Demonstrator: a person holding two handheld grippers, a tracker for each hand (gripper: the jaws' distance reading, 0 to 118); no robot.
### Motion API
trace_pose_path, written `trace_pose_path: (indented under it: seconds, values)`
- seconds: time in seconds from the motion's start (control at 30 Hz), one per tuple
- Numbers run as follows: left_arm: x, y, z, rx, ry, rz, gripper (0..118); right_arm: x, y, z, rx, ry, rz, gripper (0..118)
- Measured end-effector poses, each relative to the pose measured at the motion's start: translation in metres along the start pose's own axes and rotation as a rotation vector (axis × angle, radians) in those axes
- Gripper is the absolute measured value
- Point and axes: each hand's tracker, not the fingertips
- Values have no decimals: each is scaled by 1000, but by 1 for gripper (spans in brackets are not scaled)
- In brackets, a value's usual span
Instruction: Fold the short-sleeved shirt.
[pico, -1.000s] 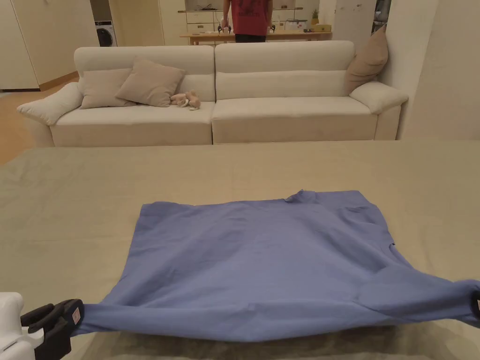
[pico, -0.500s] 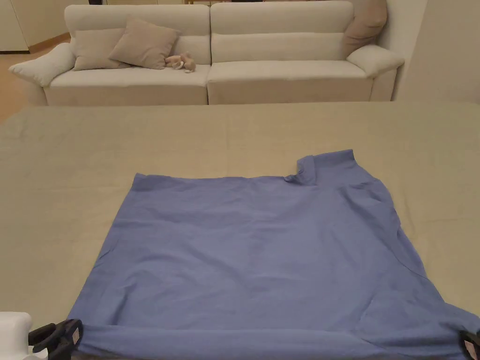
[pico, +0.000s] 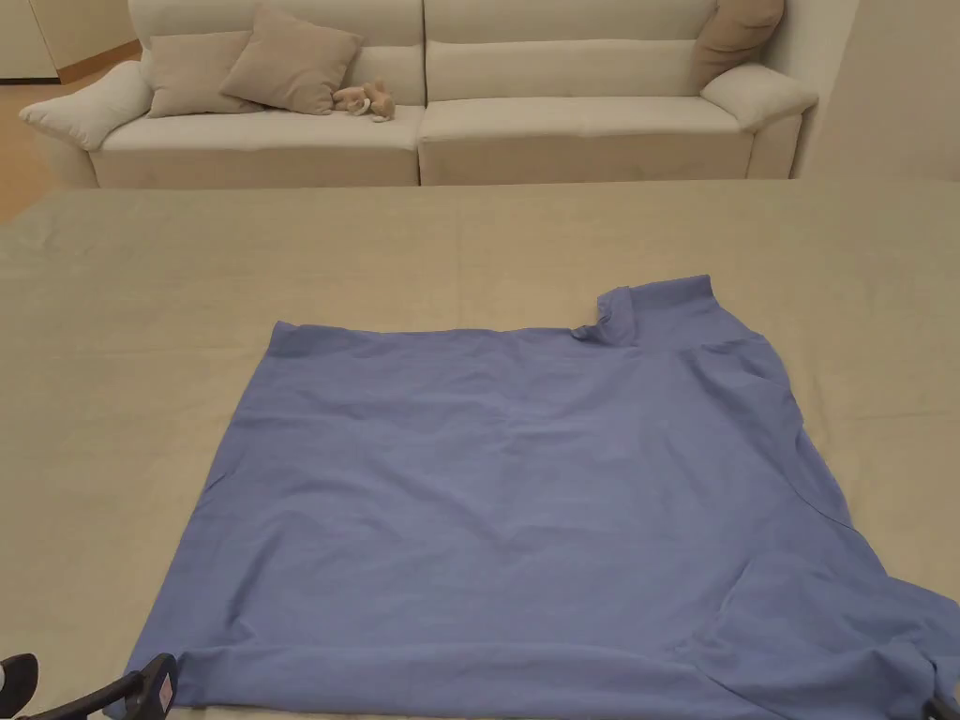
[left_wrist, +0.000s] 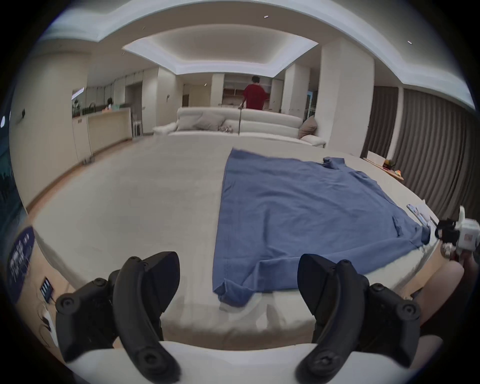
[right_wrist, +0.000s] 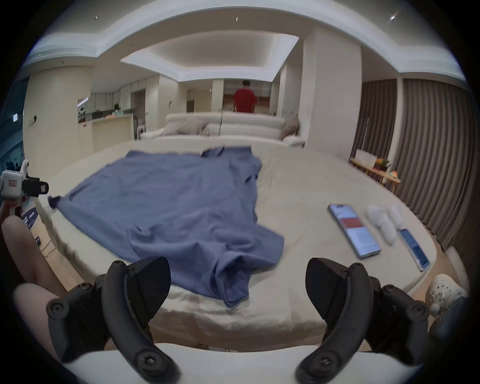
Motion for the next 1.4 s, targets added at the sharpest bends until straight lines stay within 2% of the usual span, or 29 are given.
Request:
trace_pose_path:
  seconds: [0.07,0.1,0.13,0.17,0.2,0.23,0.27,0.33,0.53,0.7,0.73,0.77,0.8,0.83,0.87,1.03,1.1,1.13,1.17,1.2,1.27,1.4]
  values:
    - [8,2,27,58,-21,-13,94,-8,8,25,36,54,-43,60]
    - [9,0,39,85,-34,-7,87,-12,8,33,42,77,-59,30]
    - [12,-2,49,102,-37,-10,61,-18,7,41,57,63,-53,1]
    - [15,-4,57,104,-35,-14,37,-25,5,47,63,53,-42,1]
    - [19,-7,65,124,-18,-31,22,-30,4,54,71,41,-29,1]
    - [23,-11,70,134,37,-57,22,-32,3,60,75,60,-40,1]
    - [25,-16,74,145,97,-65,0,-34,2,64,75,107,-75,0]
    - [21,-22,78,104,15,13,0,-41,-3,69,74,102,-80,0]
    - [17,-42,62,6,2,37,0,-47,-11,62,28,125,-113,0]
    - [6,-21,29,-52,-20,92,0,-46,-8,56,15,128,-109,0]
    - [5,-16,17,-106,-10,92,4,-46,-7,54,14,129,-107,0]
    - [3,-12,5,-151,2,85,21,-46,-5,53,9,134,-109,0]
    - [2,-10,-7,-189,26,63,50,-46,-4,50,6,135,-110,0]
    - [1,-9,-17,-210,40,47,87,-47,-3,49,4,132,-107,0]
    - [0,-7,-26,-209,39,45,100,-49,-2,48,2,132,-104,0]
    - [5,1,-50,-228,61,27,100,-50,-1,41,-18,142,-106,0]
    - [4,4,-59,-250,39,34,92,-50,-2,40,-28,137,-102,0]
    - [4,4,-63,-265,13,39,65,-51,-2,39,-32,135,-102,0]
    - [4,3,-66,-273,7,39,28,-50,-2,39,-37,135,-106,0]
    - [8,2,-68,-273,7,26,28,-49,-3,39,-40,136,-109,0]
    - [14,0,-68,-264,22,-22,8,-49,-3,40,-42,131,-104,0]
    - [18,1,-63,-257,2,-19,8,-46,-4,41,-48,125,-112,0]
